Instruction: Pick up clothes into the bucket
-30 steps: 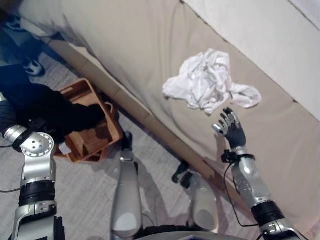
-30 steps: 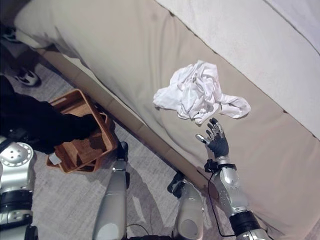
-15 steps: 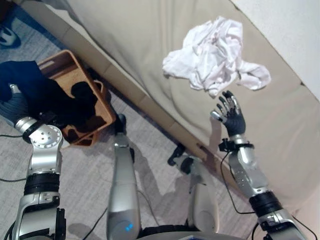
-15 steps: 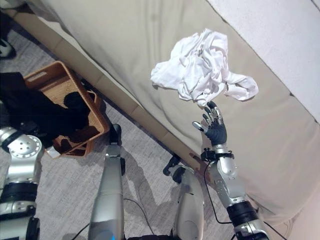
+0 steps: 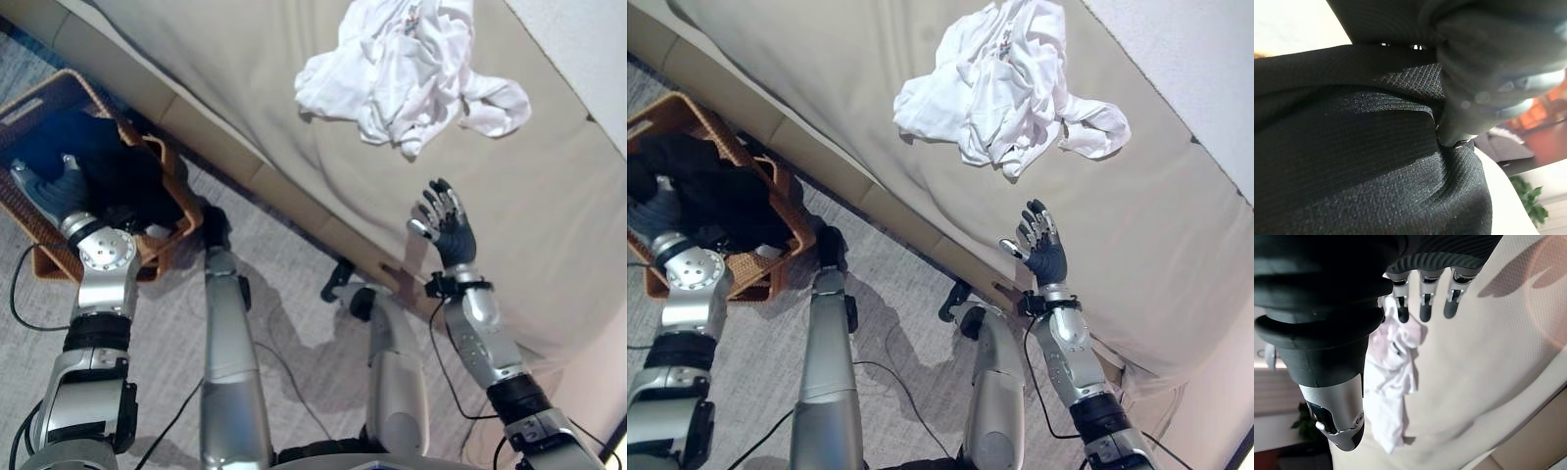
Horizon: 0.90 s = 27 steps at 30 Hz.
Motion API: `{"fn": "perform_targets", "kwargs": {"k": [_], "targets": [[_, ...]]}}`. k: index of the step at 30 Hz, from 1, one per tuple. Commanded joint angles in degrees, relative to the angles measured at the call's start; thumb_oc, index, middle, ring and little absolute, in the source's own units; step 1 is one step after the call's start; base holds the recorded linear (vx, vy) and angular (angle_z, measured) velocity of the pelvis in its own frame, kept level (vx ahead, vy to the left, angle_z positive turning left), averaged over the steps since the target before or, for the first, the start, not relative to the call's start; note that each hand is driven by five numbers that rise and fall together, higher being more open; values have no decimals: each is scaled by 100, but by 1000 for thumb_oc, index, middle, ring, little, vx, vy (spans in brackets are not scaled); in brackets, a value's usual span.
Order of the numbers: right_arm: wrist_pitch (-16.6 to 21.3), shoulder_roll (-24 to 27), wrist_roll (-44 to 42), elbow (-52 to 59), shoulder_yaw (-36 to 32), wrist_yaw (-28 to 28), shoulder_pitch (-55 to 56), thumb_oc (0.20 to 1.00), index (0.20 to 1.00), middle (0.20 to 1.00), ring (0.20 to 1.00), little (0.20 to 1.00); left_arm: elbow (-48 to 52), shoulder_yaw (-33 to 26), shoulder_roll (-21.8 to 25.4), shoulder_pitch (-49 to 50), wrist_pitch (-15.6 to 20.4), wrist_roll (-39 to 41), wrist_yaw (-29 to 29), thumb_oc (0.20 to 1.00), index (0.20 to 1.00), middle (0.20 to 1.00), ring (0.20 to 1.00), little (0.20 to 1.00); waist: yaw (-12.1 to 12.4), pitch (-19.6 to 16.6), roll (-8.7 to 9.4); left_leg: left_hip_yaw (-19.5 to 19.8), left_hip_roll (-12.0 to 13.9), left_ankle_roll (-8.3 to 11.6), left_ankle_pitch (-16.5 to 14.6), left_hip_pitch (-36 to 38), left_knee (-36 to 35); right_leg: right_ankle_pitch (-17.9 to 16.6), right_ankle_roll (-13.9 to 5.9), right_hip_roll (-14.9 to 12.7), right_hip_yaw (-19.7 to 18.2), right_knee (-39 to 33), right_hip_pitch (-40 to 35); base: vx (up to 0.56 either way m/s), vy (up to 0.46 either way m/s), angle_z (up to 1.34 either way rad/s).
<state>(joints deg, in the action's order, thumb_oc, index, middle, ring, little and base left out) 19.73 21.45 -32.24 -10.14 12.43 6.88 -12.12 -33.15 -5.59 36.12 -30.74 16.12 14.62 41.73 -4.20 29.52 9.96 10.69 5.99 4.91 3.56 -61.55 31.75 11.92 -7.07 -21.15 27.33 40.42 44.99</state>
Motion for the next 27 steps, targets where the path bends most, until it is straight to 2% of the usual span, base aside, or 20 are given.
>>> {"fn": "perform_targets", "kwargs": {"k": [1, 8, 12, 19, 22, 27], "targets": [[332, 58, -150, 441, -177, 5, -98, 1000, 1000, 1000, 1000, 1000, -246, -43, 497, -478, 353, 213, -28, 200, 200, 200, 200, 200, 114, 25, 465, -288, 50, -350, -1282, 28, 1175, -693, -388, -46, -329, -215, 234, 0, 0, 0], [389, 53, -272, 481, -62, 17, -230, 1000, 1000, 1000, 1000, 1000, -1238, 192, 593, -898, 144, 512, -202, 200, 200, 200, 200, 200, 33, -20, 560, -214, 96, -387, -1329, -65, 1337, -685, -380, 35, -328, -157, 283, -9, 8, -3], [395, 71, -264, 625, 31, 64, -195, 1000, 1000, 1000, 1000, 1000, -2029, 33, 471, -1127, -29, 1164, -328, 200, 200, 200, 200, 200, -25, -88, 647, -168, 140, -417, -1368, -143, 1411, -683, -388, 92, -309, -139, 332, -6, -3, -8], [404, 148, -325, 706, 20, 79, -130, 1000, 1000, 1000, 1000, 1000, -2479, -63, 420, -1215, -139, 1578, -494, 200, 200, 200, 200, 200, -68, -154, 666, -156, 158, -432, -1390, -179, 1445, -661, -376, 103, -330, -96, 386, 0, 0, 0], [380, 173, -366, 739, 9, 100, -175, 1000, 1000, 1000, 1000, 1000, -2602, -140, 332, -1274, -140, 2241, -819, 200, 200, 200, 200, 200, -81, -166, 644, -158, 167, -429, -1379, -176, 1414, -654, -366, 102, -328, -102, 381, 0, 0, 0], [367, 158, -377, 716, 50, 161, -204, 1000, 1000, 1000, 1000, 1000, -2680, -280, 250, -1429, -103, 2538, -693, 200, 200, 200, 200, 200, -84, -183, 612, -153, 161, -411, -1368, -175, 1393, -642, -359, 103, -330, -88, 387, 0, 0, 0]]}}
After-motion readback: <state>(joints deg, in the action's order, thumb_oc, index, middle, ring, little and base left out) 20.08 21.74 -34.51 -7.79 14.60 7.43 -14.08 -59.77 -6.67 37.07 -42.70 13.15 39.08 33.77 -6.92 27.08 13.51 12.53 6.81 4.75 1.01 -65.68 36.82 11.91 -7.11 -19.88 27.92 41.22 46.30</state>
